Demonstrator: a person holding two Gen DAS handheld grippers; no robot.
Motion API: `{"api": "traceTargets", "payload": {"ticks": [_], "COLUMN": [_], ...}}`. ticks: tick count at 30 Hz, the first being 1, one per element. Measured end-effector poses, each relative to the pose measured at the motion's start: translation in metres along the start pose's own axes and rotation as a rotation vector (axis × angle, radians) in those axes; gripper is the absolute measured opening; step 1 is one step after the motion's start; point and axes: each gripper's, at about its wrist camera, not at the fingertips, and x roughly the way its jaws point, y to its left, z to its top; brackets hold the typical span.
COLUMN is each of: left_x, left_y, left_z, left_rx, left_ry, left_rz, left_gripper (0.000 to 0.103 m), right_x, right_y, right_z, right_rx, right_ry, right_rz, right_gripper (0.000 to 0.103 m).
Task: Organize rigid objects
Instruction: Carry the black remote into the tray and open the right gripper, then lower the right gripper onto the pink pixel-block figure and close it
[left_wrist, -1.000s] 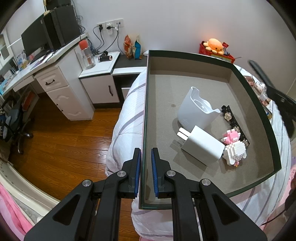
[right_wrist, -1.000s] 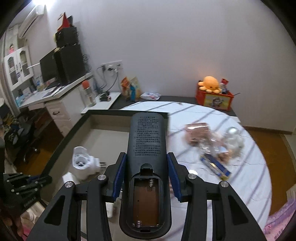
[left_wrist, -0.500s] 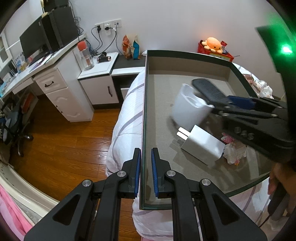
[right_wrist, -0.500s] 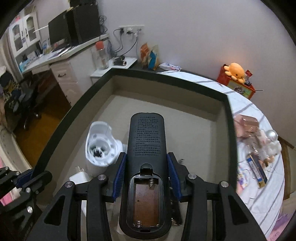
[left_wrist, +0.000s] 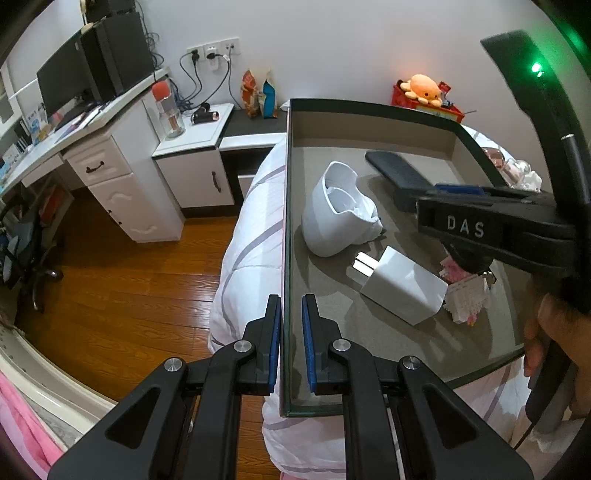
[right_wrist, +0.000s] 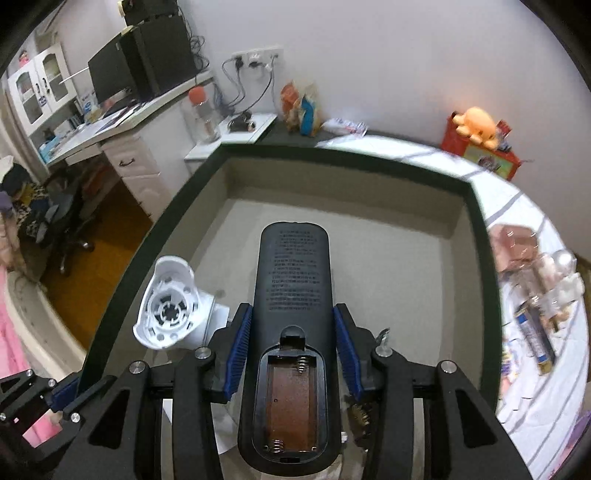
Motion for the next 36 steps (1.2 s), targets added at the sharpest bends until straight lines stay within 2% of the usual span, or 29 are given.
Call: {"api": "traceTargets", "payload": {"ticks": [2,5,10,15,21,24,29,36], "left_x": [0.000,0.000,0.000,0.000,-0.001,0.000,0.000,0.001], "left_y": [-0.001,0.000,-0.001,-0.002,-0.002,-0.002,-0.004,-0.003], "left_z": [0.000,0.000,0.000,0.000,0.000,-0.001,-0.001,-0.001], "left_rx": [-0.001,-0.005,-0.005,-0.004,-0.010,-0.010,-0.010,-0.017], "left_ry": [0.001,0.001,0.003,0.004,0.005,0.004,0.006,0.009], "left_rz": [0.001,-0.002,0.001,0.008,0.008,0.015,0.029,0.030], "left_gripper": [0.010,0.010,0.010,0.010,0.010,0.010,0.010,0.010], "right_x": [-0.005,-0.020,-0.046,-0.084,-0.114,-0.110,-0.088,-0.065], "right_y": [-0.004,-0.008,-0.018,-0.045,-0.108,-0.141,-0.162,-0.156], "right_z": [-0.002,-0.002,-0.011,-0.024,-0.048,-0.064,-0.082,-0.081], "right_rx": [0.026,0.046,0.035,0.060,0.137,0.193,0.237,0.142], "right_ry": [-0.026,-0.095,-0.154,-0.232,-0.269,-0.237,-0.176,-0.146], "right_rz": [0.008,-0.009,-0.019,-0.060,-0.190,-0.246,-0.238,-0.150], "right_gripper": [0.046,0.074,0.074,0.074,0.075,0.075,0.075,0.075]}}
